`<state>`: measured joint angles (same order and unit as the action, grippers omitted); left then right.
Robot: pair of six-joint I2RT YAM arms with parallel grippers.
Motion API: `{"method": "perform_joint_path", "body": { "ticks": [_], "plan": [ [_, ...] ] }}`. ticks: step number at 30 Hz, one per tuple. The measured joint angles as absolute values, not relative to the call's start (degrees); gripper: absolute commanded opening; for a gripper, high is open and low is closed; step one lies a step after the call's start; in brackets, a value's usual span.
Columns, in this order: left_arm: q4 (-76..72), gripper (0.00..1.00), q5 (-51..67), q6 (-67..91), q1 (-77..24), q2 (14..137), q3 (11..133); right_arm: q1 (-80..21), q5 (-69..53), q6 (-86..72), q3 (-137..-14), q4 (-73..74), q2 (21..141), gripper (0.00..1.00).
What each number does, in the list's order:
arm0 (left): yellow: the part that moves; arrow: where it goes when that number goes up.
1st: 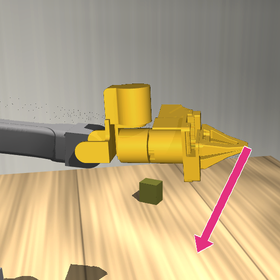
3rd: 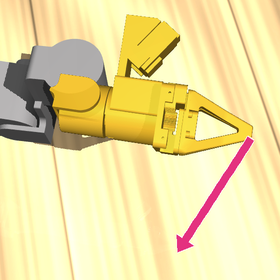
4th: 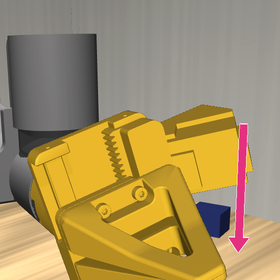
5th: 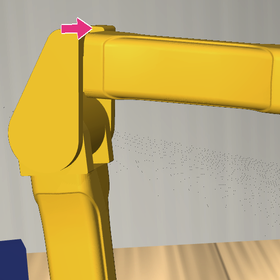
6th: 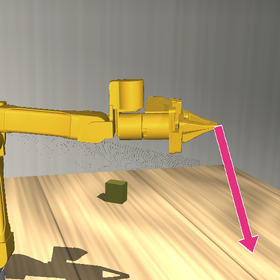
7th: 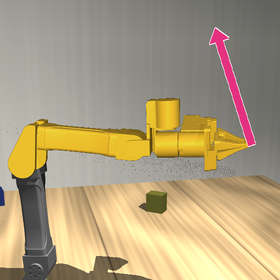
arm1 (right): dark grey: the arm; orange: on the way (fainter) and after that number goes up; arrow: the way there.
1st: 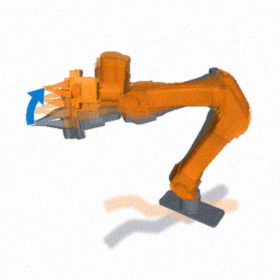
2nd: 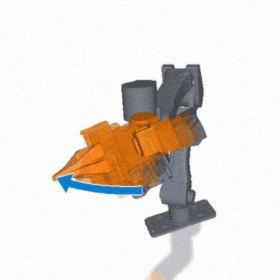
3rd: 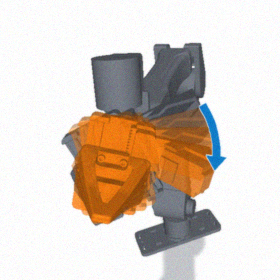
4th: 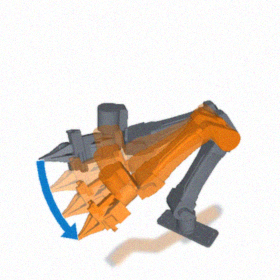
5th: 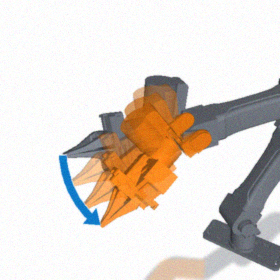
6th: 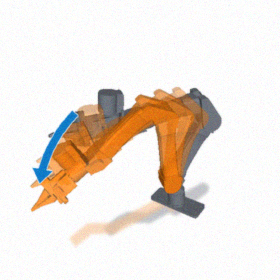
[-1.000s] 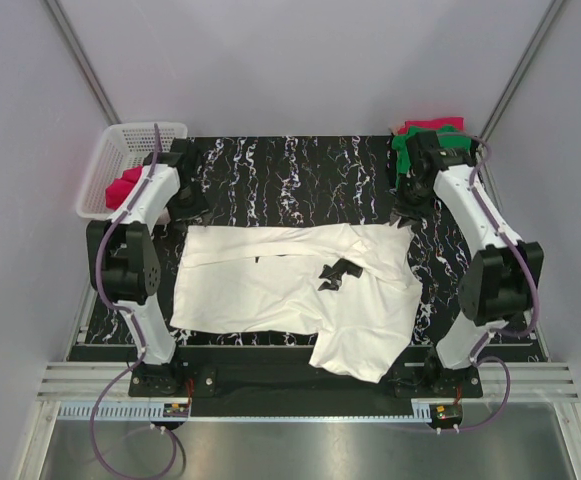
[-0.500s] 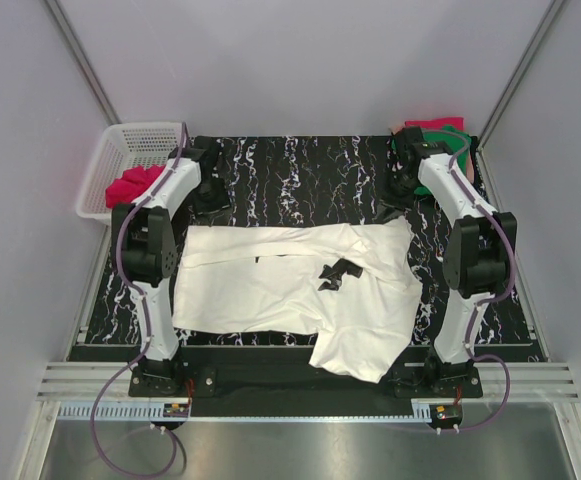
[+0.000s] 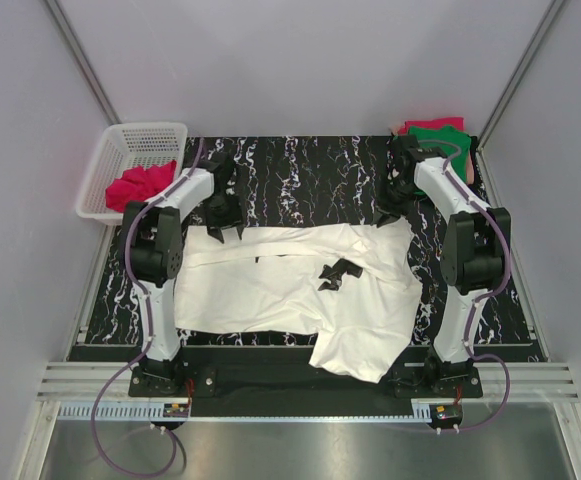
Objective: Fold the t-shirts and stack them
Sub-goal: Fold the tshirt
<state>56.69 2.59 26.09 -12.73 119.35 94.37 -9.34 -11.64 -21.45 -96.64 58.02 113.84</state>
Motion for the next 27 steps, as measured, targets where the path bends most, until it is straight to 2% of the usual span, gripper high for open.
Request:
{"method": "perform_joint_path", "body": {
  "ticks": [16, 27],
  "plan": [
    [54.1, 0.52, 6.0, 25.6, -16.0, 118.9, 91.2, -9.4, -11.9, -22.9, -92.9, 58.1, 108.8, 0.24],
    [53.9, 0.52, 6.3, 23.3, -16.4, 108.3, 76.2, -9.4, -11.9, -23.6, -92.9, 58.2, 108.7, 0.23]
  ]
}}
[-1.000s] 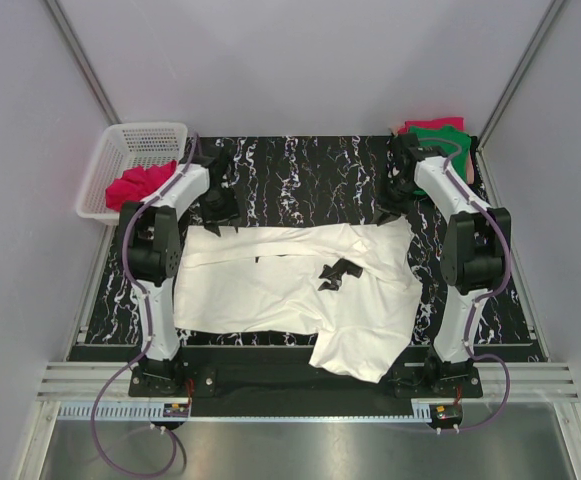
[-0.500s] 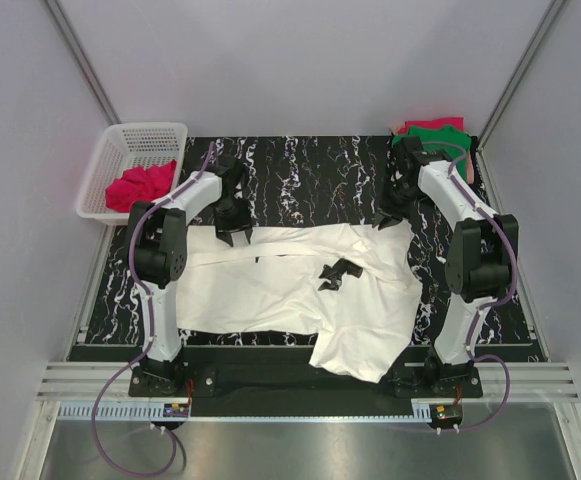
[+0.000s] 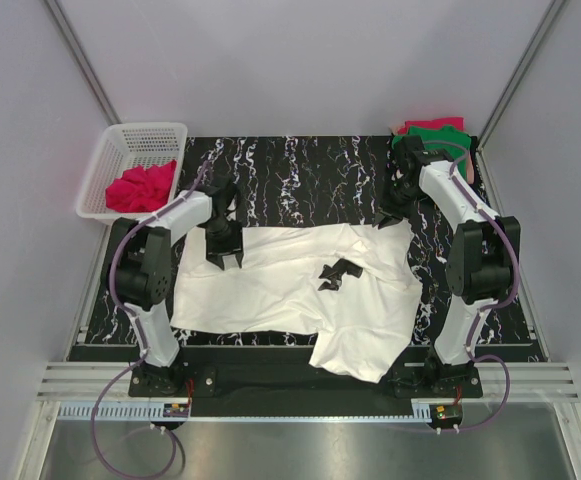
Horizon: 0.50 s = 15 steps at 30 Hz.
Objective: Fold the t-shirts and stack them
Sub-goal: Fold the tshirt
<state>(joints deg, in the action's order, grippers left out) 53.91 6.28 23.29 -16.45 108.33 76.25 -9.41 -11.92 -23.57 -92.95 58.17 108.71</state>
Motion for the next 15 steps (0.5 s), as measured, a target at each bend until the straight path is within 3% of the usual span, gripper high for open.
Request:
{"method": "perform_joint_path", "body": {
  "ticks": [9, 15],
  "plan": [
    [54.3, 0.51, 5.6, 22.7, -16.4, 102.4, 74.9, -9.4, -11.7, -23.9, -92.9, 58.5, 107.3, 0.23],
    [53.5, 0.5, 6.3, 23.4, -17.0, 110.4, 88.3, -9.5, -11.6, -23.9, -93.0, 58.6, 106.1, 0.22]
  ]
}}
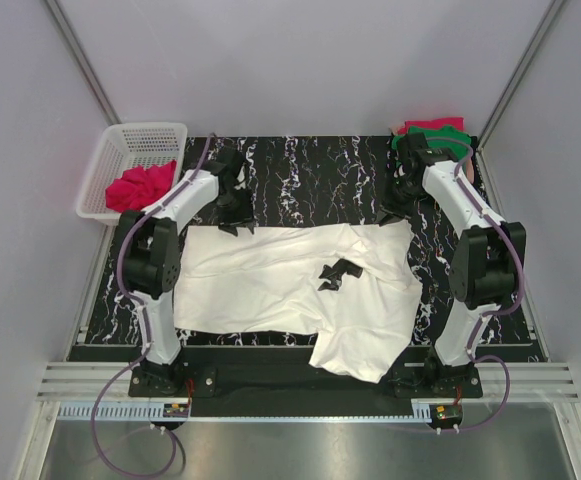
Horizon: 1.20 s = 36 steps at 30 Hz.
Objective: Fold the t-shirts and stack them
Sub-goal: Fold the tshirt
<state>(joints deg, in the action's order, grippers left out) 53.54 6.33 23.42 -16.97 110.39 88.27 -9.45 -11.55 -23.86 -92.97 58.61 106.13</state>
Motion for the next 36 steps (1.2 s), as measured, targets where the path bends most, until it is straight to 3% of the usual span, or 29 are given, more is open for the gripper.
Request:
{"method": "perform_joint_path", "body": {
  "ticks": [6, 16, 27, 36],
  "plan": [
    [52.1, 0.51, 7.6, 24.4, -20.0, 118.4, 96.8, -9.5, -11.6, -23.8, -93.1, 58.6, 106.3, 0.23],
    [52.3, 0.51, 9.3, 25.2, -23.3, 121.1, 98.1, -9.5, -10.0, -23.1, -94.0, 58.6, 111.8, 0.27],
    [53.1, 0.51, 8.3, 24.4, -22.9, 109.1, 85.8, -8.4, -1.1, -27.3, -90.8, 58.5, 113.2, 0.33],
    [53.5, 0.51, 7.9, 24.1, -22.1, 104.5, 84.6, -3.6, 3.9, -29.2, -87.9, 58.1, 113.2, 0.34]
  ]
}}
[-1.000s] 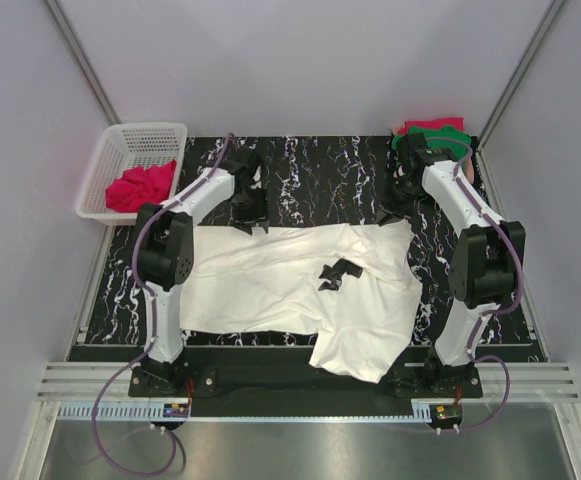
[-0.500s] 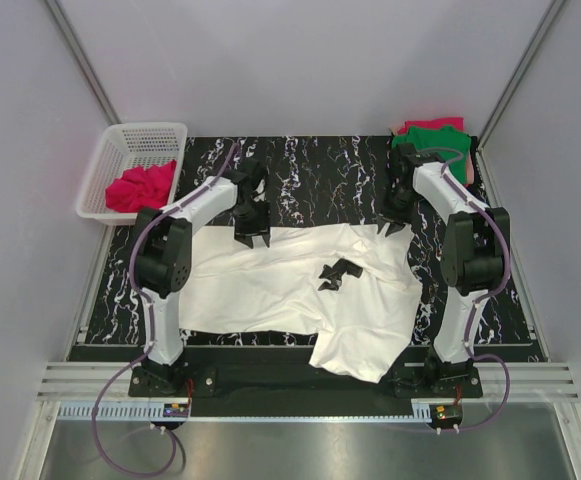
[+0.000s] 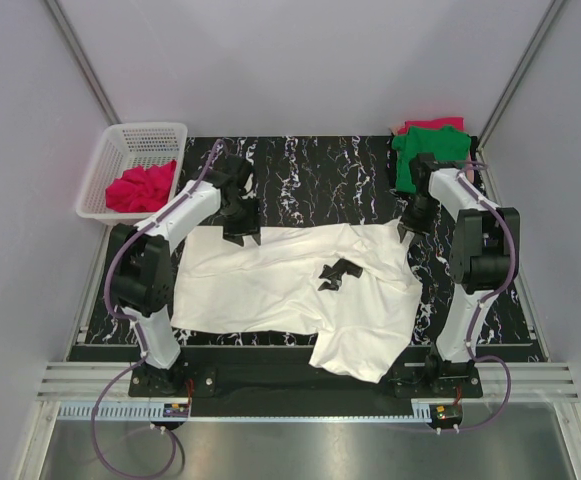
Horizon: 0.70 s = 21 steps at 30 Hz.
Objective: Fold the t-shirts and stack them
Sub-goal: Fold the tshirt
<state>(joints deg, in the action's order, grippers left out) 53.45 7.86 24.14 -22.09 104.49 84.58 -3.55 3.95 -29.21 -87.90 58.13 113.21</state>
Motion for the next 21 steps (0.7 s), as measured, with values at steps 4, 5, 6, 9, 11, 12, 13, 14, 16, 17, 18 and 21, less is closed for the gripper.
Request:
{"method": "perform_joint_path", "body": {
  "ticks": [4, 5, 6, 9, 11, 12, 13, 14, 16, 17, 18, 21],
  "plan": [
    [53.6, 0.51, 7.5, 24.0, -22.0, 104.5, 84.0, -2.1, 4.4, -29.3, -86.5, 58.2, 113.2, 0.35],
    [53.8, 0.51, 7.5, 24.0, -21.9, 104.5, 83.8, -2.0, 4.7, -29.3, -86.5, 58.2, 113.2, 0.35],
    [54.0, 0.51, 7.4, 24.0, -21.9, 104.5, 83.8, -2.0, 5.0, -29.3, -86.4, 58.1, 113.2, 0.36],
    [54.2, 0.5, 7.3, 24.0, -21.9, 104.5, 83.8, -2.0, 5.0, -29.3, -86.4, 58.0, 113.2, 0.37],
    [54.2, 0.5, 7.3, 24.0, -21.9, 104.5, 83.7, -2.0, 5.0, -29.2, -86.5, 57.8, 113.2, 0.38],
    [54.2, 0.5, 7.2, 24.0, -21.9, 104.5, 83.7, -2.0, 5.0, -29.2, -86.5, 57.7, 113.2, 0.41],
    [54.1, 0.5, 7.2, 24.0, -21.9, 104.4, 83.5, -2.0, 5.0, -29.0, -86.6, 57.7, 113.3, 0.43],
    [54.2, 0.5, 7.1, 24.0, -21.9, 104.4, 83.3, -2.0, 4.9, -28.9, -86.7, 57.6, 113.4, 0.43],
    [54.3, 0.5, 6.9, 24.0, -21.9, 104.3, 82.9, -2.0, 4.9, -28.6, -86.8, 57.6, 113.8, 0.44],
    [54.4, 0.5, 6.9, 24.1, -21.9, 104.3, 82.8, -2.0, 4.9, -28.5, -87.0, 57.5, 114.1, 0.43],
    [54.4, 0.5, 6.8, 24.1, -21.9, 104.3, 82.7, -2.0, 4.9, -28.3, -87.0, 57.3, 114.4, 0.44],
    [54.4, 0.5, 6.8, 24.3, -21.9, 104.3, 82.7, -2.0, 4.6, -27.9, -87.2, 56.7, 115.3, 0.44]
  ]
}}
